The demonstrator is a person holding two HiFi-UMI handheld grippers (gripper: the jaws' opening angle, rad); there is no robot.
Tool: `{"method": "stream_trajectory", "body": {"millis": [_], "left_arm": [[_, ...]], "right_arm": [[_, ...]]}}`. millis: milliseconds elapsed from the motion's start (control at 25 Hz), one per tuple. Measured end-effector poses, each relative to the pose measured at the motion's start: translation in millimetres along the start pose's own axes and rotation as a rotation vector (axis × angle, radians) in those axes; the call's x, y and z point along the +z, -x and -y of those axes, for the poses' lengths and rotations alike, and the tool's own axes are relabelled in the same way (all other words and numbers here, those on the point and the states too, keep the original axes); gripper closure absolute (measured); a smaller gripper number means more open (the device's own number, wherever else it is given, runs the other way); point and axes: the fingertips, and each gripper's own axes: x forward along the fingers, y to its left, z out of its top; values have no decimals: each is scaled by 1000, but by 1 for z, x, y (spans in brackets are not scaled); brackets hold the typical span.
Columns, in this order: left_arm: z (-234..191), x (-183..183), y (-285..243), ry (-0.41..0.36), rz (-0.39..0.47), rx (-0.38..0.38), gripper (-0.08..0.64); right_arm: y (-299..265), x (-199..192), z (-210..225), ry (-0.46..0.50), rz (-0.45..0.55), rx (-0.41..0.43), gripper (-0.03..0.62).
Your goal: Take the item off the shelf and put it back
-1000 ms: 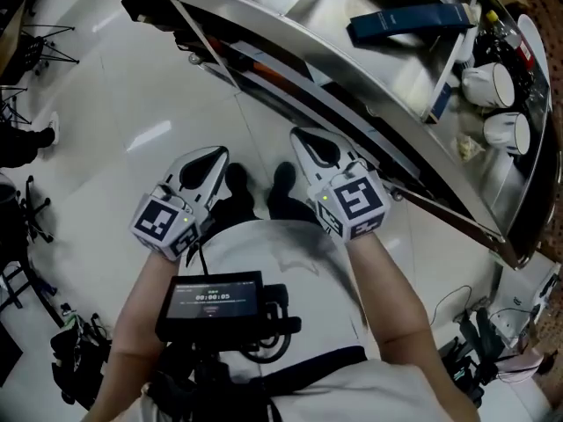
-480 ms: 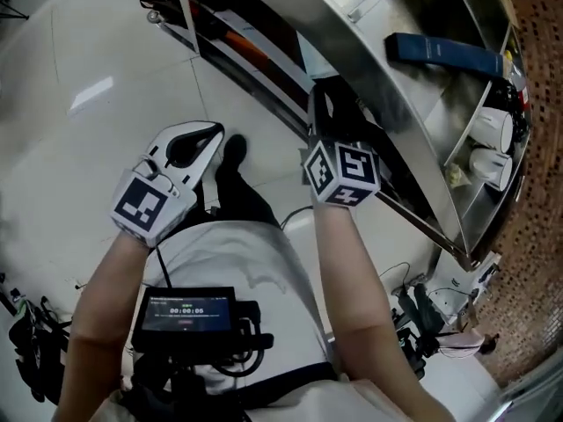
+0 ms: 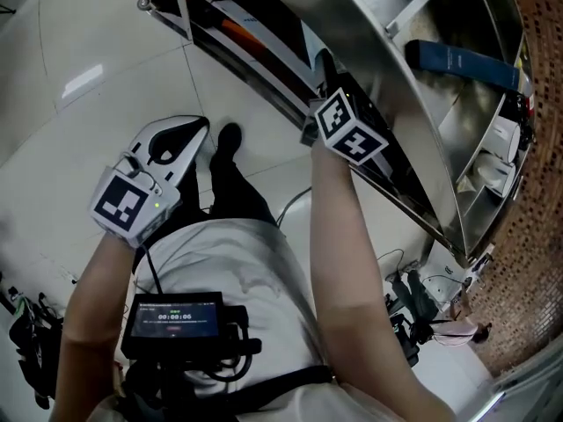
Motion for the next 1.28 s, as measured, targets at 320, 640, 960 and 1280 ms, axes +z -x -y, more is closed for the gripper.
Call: {"method": "stream_trajectory", "body": {"millis": [320, 640, 960, 1280], "left_arm": [[-12, 2, 7, -59, 28, 17, 551], [18, 0, 10, -70, -37, -16, 551], [35, 7, 15, -109, -34, -14, 551], [47, 21, 27, -153, -22, 26, 551]], "right_arm": [[-19, -20, -2, 17, -141, 18, 365], [-3, -25, -7, 30, -138, 70, 439], [30, -31, -10, 41, -126, 152, 525], [69, -45, -31, 90, -129, 287, 543]]}}
